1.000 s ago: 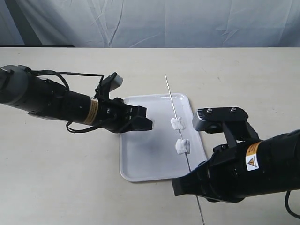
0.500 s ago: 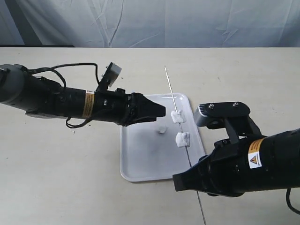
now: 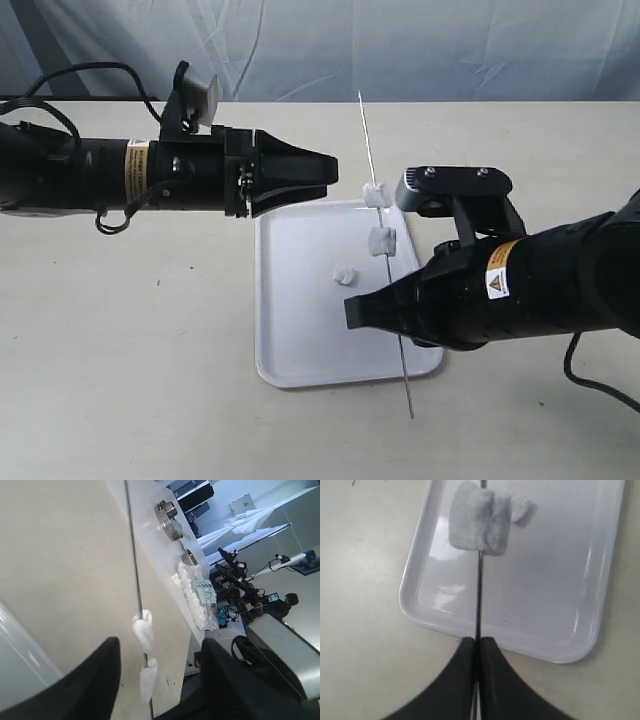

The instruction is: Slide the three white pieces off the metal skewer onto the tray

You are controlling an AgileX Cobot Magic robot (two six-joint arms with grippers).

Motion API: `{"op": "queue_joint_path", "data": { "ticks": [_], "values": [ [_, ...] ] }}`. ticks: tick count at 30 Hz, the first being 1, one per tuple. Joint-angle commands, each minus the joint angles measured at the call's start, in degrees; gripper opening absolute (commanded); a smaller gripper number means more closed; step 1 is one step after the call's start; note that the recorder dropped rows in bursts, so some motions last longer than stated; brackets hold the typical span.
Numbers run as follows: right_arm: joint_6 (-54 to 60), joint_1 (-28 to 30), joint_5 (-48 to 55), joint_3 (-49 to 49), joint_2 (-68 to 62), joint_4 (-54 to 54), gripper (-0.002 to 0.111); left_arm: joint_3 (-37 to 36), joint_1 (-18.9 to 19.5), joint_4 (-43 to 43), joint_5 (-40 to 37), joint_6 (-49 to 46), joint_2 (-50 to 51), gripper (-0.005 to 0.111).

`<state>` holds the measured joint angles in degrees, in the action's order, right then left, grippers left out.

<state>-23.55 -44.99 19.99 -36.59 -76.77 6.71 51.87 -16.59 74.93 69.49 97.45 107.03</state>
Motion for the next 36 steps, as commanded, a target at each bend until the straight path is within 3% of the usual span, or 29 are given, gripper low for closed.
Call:
{"op": "queue_joint_path", "data": {
  "ticks": [1, 7, 20, 36],
  "values": [
    [-0.03, 0.36, -1.77, -0.92, -0.11, 1.09, -0.001, -0.21, -0.35, -1.33, 0.48, 0.52, -0.71, 0.048],
    [0.40, 0.36, -2.34, -0.92, -0.11, 4.54, -0.001, -0.21, -4.56, -6.31, 0.48, -1.97, -0.71, 0.048],
    [6.65, 0.25, -2.11, -0.92, -0.11, 11.74, -0.001, -0.21, -4.66, -3.79, -3.94, -3.19, -0.31, 0.048],
    [6.93, -1.82, -4.20, -0.92, -0.11, 13.18, -0.001, -0.21, -4.66, -3.77, -2.36, -3.19, -0.31, 0.048]
  ]
}}
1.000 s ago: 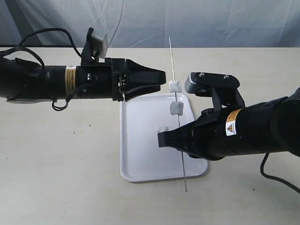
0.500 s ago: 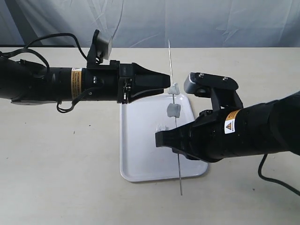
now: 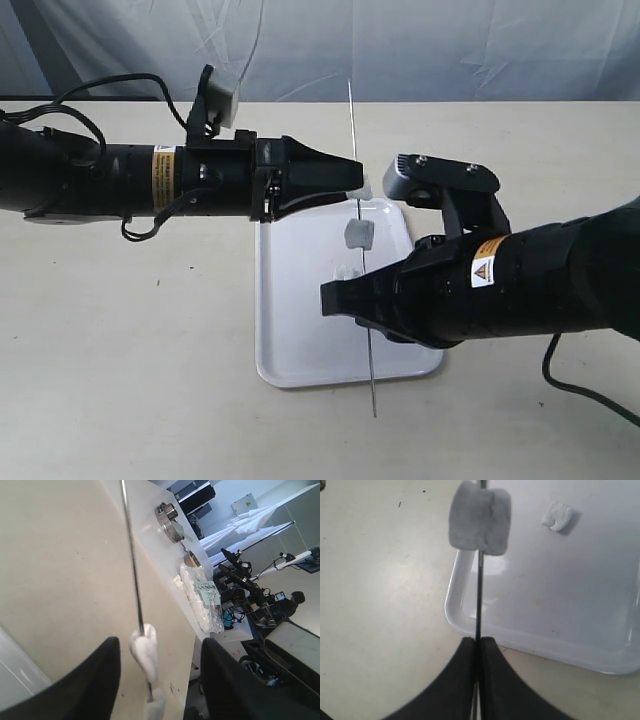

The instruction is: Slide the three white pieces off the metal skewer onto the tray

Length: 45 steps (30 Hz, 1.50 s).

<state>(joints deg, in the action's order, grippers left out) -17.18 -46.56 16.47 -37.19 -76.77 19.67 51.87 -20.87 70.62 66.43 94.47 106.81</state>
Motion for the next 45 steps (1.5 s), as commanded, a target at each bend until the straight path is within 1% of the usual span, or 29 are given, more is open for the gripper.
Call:
{"op": "queue_joint_path", "data": {
  "ticks": [1, 2, 4, 7, 9, 13, 19, 24, 32, 37, 41, 45],
  "values": [
    [0.56, -0.25, -0.57, -0.33, -0.11, 0.21, -0.001, -0.21, -0.37, 0.59, 0.70, -0.21, -0.08, 0.047],
    [0.56, -0.25, -0.57, -0.33, -0.11, 0.21, -0.001, -0.21, -0.37, 0.59, 0.58, -0.21, -0.08, 0.045],
    [0.56, -0.25, -0.57, -0.33, -0.11, 0.21, -0.001, -0.21, -0.37, 0.59, 0.58, -0.21, -0.08, 0.036],
    [0.70, -0.25, -0.57, -0.33, -0.11, 0.21, -0.001, -0.21, -0.37, 0.59, 0.58, -0.30, -0.08, 0.021],
    [0.70, -0.25, -0.57, -0.33, -0.11, 0.21, -0.001, -0.21, -0.37, 0.59, 0.58, -0.54, -0.08, 0.012],
    [0.69, -0.25, -0.85, -0.33, -0.11, 0.11, -0.001, -0.21, -0.37, 0.59, 0.58, -0.67, -0.08, 0.001],
    [0.69, -0.25, -0.74, -0.33, -0.11, 0.11, -0.001, -0.21, -0.37, 0.24, 0.58, -0.80, -0.08, 0.000],
    [1.07, -0.85, 1.44, -0.22, -0.11, -0.12, -0.001, -0.07, -0.37, -3.28, 1.56, -2.08, -0.08, 0.000],
    [1.07, -6.98, 1.78, -0.11, -2.47, 0.36, -0.001, 1.99, -0.37, -6.94, 1.39, -1.96, -0.08, 0.000],
    [0.93, -8.48, 1.53, -0.11, -4.05, 0.52, -0.001, 2.45, -0.37, -6.15, -0.36, -1.96, -0.08, 0.000],
    [0.80, -8.48, 2.84, -0.11, -4.04, 0.52, -0.001, 2.45, 0.62, -5.89, -1.08, -1.96, -0.08, 0.000],
    [0.64, -8.92, 2.26, 1.53, -4.04, 1.41, -0.001, 2.45, 2.64, -6.12, -0.82, -1.86, -0.08, 0.000]
  ]
}}
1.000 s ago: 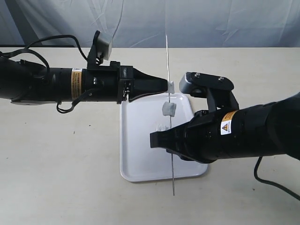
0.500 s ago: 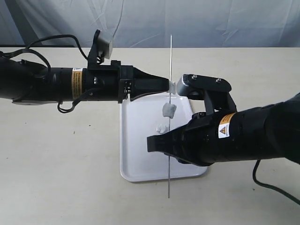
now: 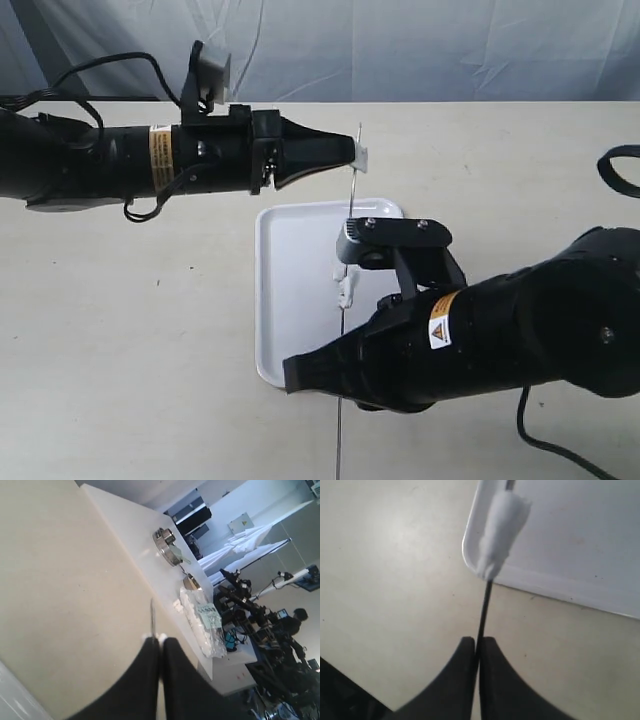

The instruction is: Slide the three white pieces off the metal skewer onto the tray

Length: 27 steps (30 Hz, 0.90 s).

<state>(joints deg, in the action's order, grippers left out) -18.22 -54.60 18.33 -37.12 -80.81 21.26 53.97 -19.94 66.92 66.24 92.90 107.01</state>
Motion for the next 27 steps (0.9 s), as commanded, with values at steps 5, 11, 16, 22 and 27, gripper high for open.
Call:
{"op": "queue_joint_path", "data": {
  "ticks": [5, 11, 16, 22, 27],
  "values": [
    [1.67, -0.88, 0.39, 4.17, 0.00, 0.65, -0.001, 0.34, 4.41, -2.22, -0.63, -0.28, -0.29, 0.000],
    [1.67, -0.88, -0.14, 6.16, 0.00, 1.28, -0.001, 0.34, 5.72, -1.20, -1.08, -0.15, -0.29, 0.000],
    [1.67, -0.88, -1.32, 6.64, 0.23, 1.17, -0.001, 0.34, 5.56, 5.80, -6.90, 0.87, -0.29, 0.000],
    [1.67, -0.88, -3.74, 6.53, 3.78, 1.06, -0.001, -0.17, 4.95, 20.66, -21.87, 7.61, -0.29, 0.000],
    [1.67, -0.77, -3.54, 6.53, 5.15, 1.06, -0.001, -0.46, 4.10, 22.58, -22.09, 9.14, 1.87, 0.000]
  ]
}}
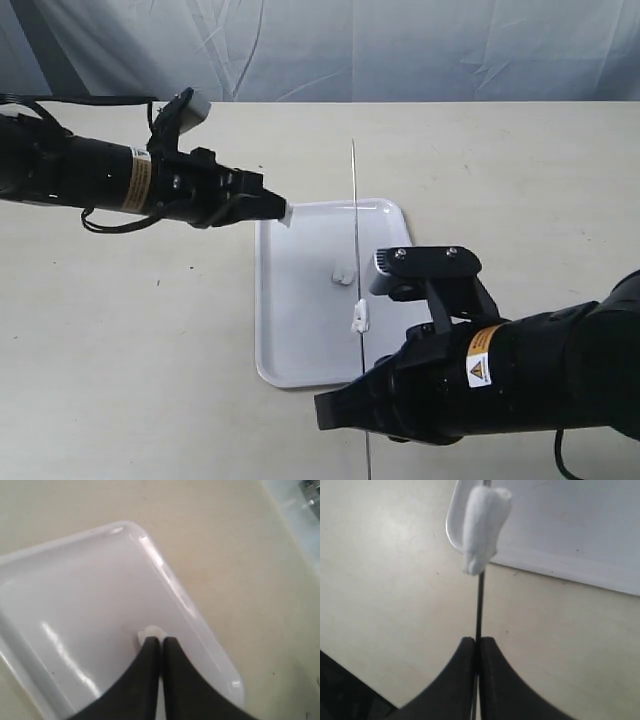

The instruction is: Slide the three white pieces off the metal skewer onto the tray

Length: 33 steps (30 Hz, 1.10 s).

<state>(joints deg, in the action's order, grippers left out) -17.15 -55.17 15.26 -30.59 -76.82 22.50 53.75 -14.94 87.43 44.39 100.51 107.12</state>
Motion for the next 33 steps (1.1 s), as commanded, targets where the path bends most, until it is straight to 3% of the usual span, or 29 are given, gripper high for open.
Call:
{"op": "queue_joint_path", "data": {
  "ticks": [1, 11, 22, 26, 30, 33],
  "values": [
    [0.60, -0.20, -0.47, 0.00, 1.36, -0.17, -0.001, -0.23, -1.34, 2.07, 0.38, 1.53, 2.97, 0.000],
    [0.60, -0.20, -2.78, 0.00, 3.17, -0.86, -0.001, -0.23, -3.54, 0.63, 3.01, 0.79, 11.11, 0.000],
    [0.60, -0.20, -6.40, 0.00, 3.17, -2.98, -0.001, -0.23, -3.54, -4.07, 6.03, -5.33, 11.68, 0.039],
    [0.60, 0.29, -7.15, 0.00, 3.30, -4.54, -0.001, -0.23, -2.89, -8.03, 14.07, -6.77, 11.55, 0.041],
    [0.60, 4.70, -6.99, -0.07, 3.77, -5.56, -0.001, -0.23, -0.96, -10.87, 25.37, -7.42, 10.77, 0.041],
    [0.72, 8.42, -6.91, -1.10, 5.05, -9.60, -0.001, -0.23, 0.16, -11.16, 25.58, -7.30, 9.71, 0.041]
  ]
}}
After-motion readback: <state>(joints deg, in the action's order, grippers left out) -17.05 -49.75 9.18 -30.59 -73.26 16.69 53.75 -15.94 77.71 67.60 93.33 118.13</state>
